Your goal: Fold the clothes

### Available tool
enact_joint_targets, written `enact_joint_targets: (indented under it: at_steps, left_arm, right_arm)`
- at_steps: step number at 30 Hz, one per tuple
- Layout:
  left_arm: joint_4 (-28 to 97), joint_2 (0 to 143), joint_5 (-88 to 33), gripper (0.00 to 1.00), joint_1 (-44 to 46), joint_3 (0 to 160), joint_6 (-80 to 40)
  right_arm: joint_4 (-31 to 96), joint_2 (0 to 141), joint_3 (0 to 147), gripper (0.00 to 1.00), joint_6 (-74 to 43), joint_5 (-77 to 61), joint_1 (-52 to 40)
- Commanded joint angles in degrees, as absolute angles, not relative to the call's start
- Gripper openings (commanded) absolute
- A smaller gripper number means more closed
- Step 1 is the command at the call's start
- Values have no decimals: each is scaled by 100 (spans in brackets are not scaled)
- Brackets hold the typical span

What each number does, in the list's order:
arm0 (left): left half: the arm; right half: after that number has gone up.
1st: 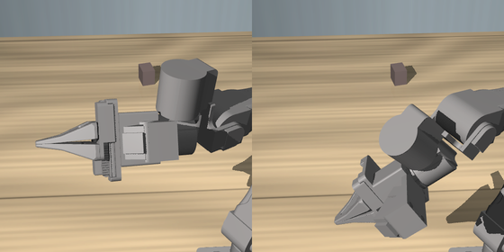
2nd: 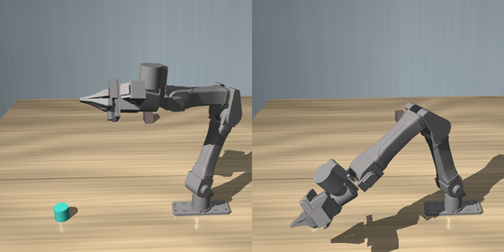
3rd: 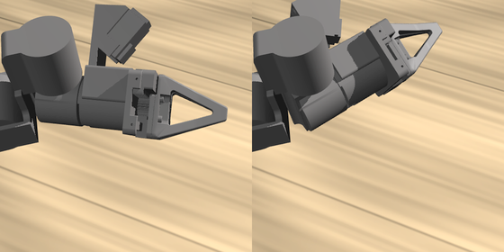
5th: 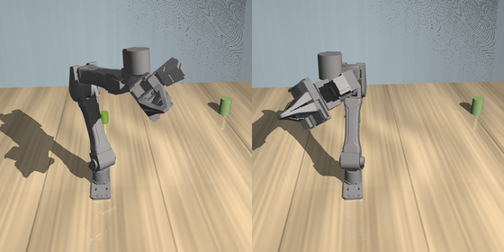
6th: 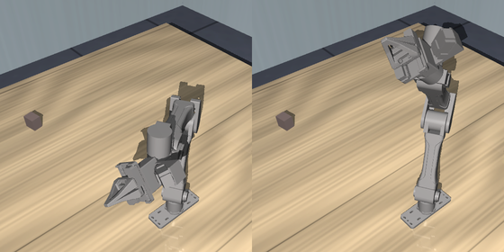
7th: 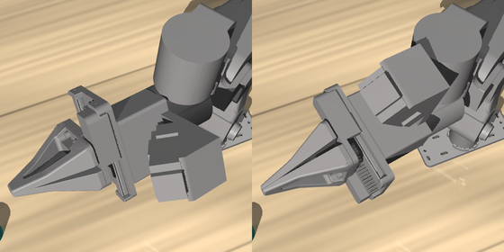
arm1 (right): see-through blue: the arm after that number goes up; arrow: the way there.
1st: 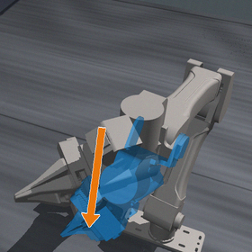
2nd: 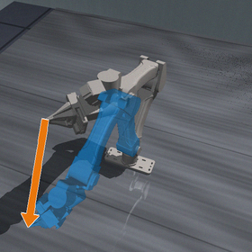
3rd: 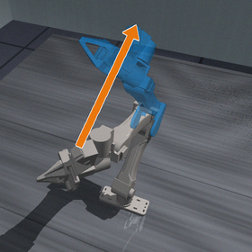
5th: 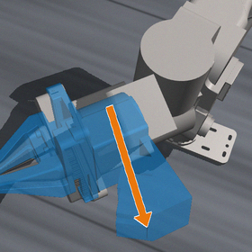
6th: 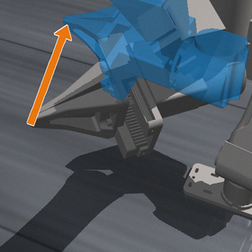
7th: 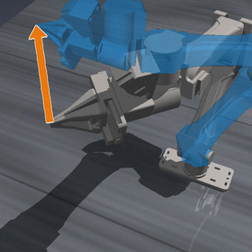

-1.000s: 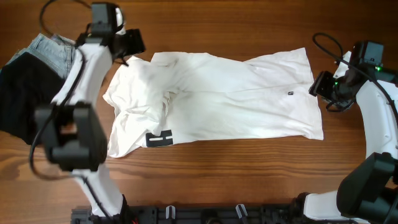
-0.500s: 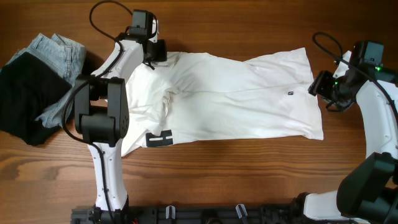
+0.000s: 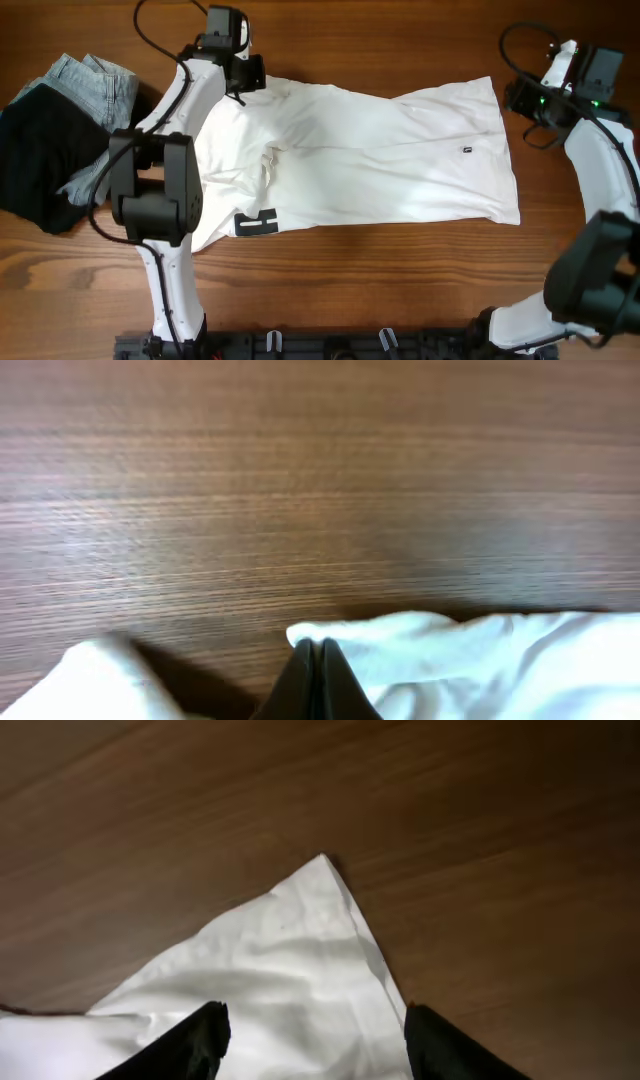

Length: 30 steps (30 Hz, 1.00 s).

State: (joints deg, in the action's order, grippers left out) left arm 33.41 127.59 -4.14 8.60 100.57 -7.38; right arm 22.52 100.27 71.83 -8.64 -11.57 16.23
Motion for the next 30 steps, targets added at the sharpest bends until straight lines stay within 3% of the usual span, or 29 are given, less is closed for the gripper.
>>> enact_joint_targets:
  at_steps: [1,9,16,17,20,21,25,30]
  left_arm:
    - [3374,12425,-325,4,888,10202,-1046]
    - [3918,12278,-292,4,932,10200,-1140]
    - [4421,12278,-292,4,943,10200,-1140]
    - [4445,12278,-292,4,943,10200,-1140]
    - [4493,12278,-294,4,950,10160,-1140]
    - [4515,12278,-292,4,950,10145,-1140]
    - [4554,12278,-292,4,950,10136,-1140]
    - [4897,12267,-292,4,947,10136,-1140]
  right_arm:
    - [1822,10630,7240,62,-764,-1404,1468]
    - [263,12007,7240,61,-963,-1369,1219]
    - [-43,12333,7240,58,-1066,-1127,1175]
    - [-62,12333,7240,53,-1063,-1070,1175]
    - [-202,12333,7240,9,-1070,-985,1173]
    - [-215,12333,7240,4,-1096,-926,1173]
    - [110,12250,7242,4,-1162,-851,1186]
    - [753,11083,7244,4,-1273,-526,1339]
